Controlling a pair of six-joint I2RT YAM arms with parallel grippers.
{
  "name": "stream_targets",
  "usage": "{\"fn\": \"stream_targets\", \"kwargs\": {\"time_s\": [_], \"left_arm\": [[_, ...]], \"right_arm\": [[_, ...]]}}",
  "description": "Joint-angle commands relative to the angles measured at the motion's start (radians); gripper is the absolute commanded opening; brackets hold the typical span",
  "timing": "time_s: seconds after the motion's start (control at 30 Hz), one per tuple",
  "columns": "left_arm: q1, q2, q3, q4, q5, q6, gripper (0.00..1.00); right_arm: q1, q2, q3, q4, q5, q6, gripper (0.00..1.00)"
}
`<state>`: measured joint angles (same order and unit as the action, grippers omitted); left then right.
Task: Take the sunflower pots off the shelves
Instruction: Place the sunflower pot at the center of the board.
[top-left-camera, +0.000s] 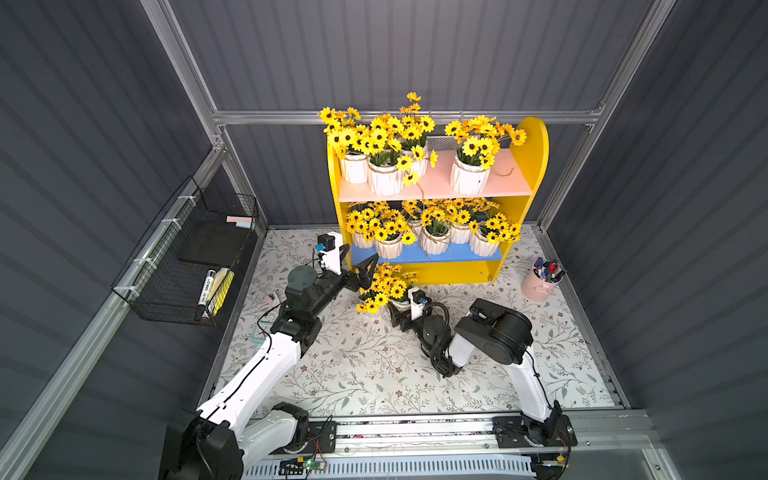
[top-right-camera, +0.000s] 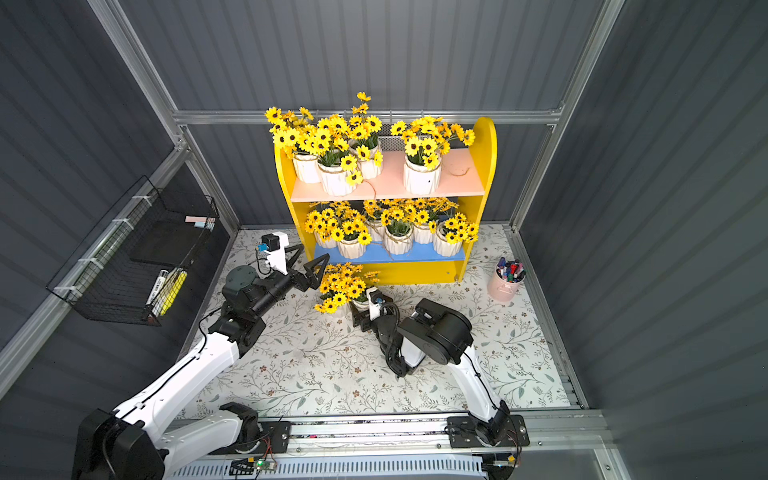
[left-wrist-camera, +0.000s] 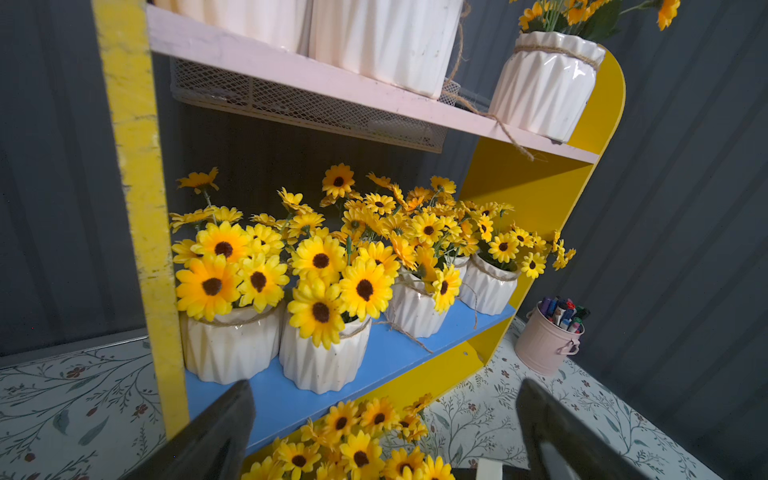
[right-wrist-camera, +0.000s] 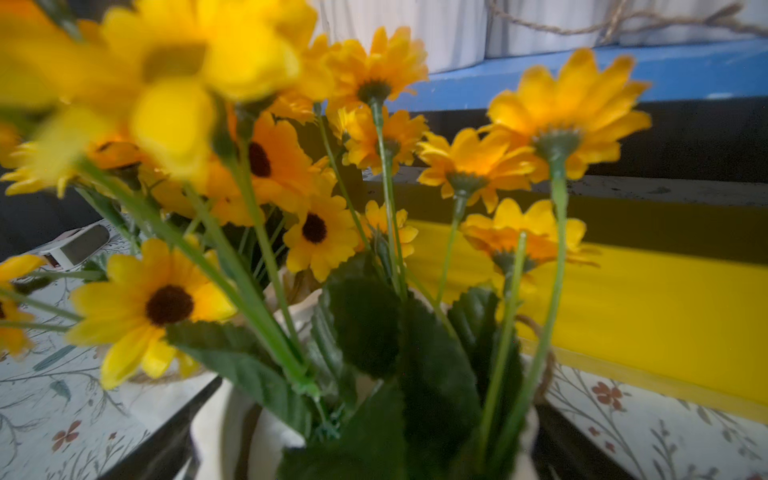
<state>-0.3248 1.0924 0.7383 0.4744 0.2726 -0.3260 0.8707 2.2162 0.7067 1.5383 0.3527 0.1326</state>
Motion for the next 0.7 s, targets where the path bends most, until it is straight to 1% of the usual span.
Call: {"fn": "stream_targets", "kwargs": {"time_s": [0.0,0.03,0.07,0.17,0.2,0.3,0.37,0.53,0.67], "left_arm": [[-0.009,0.013,-0.006,0.026,0.02,0.008,1.0],[-0.011,0.013,-0.004,0.023,0.019,0.008,1.0],[-0.011,0.015,-0.003,0.021,0.02,0.011,0.99],[-0.013,0.017,-0.002,0.02,0.022,0.011,0.99],[-0.012,0.017,-0.001,0.02,0.022,0.011,0.99],[-0.014,0.02,0.001,0.014,0.029,0.016,1.0],[-0.016,0.021,0.003,0.01,0.029,0.018,1.0],[-0.019,0.026,0.009,0.005,0.036,0.019,0.99],[-0.02,0.02,0.009,0.0,0.036,0.025,0.99]], "right_arm": [[0.001,0.063,-0.008,-0.17,-0.003,0.047,0.25],[0.001,0.062,-0.008,-0.179,0.005,0.047,0.4],[0.001,0.061,-0.006,-0.187,0.013,0.045,0.52],[0.001,0.05,-0.002,-0.22,0.017,0.032,0.7],[0.002,0.041,-0.005,-0.235,0.016,0.031,0.74],[0.015,-0.001,-0.014,-0.284,0.032,0.017,0.94],[0.026,-0.023,-0.019,-0.323,0.038,0.016,0.99],[0.033,-0.033,-0.015,-0.331,0.055,-0.009,0.99],[0.036,-0.103,-0.038,-0.382,0.036,-0.029,0.99]]}}
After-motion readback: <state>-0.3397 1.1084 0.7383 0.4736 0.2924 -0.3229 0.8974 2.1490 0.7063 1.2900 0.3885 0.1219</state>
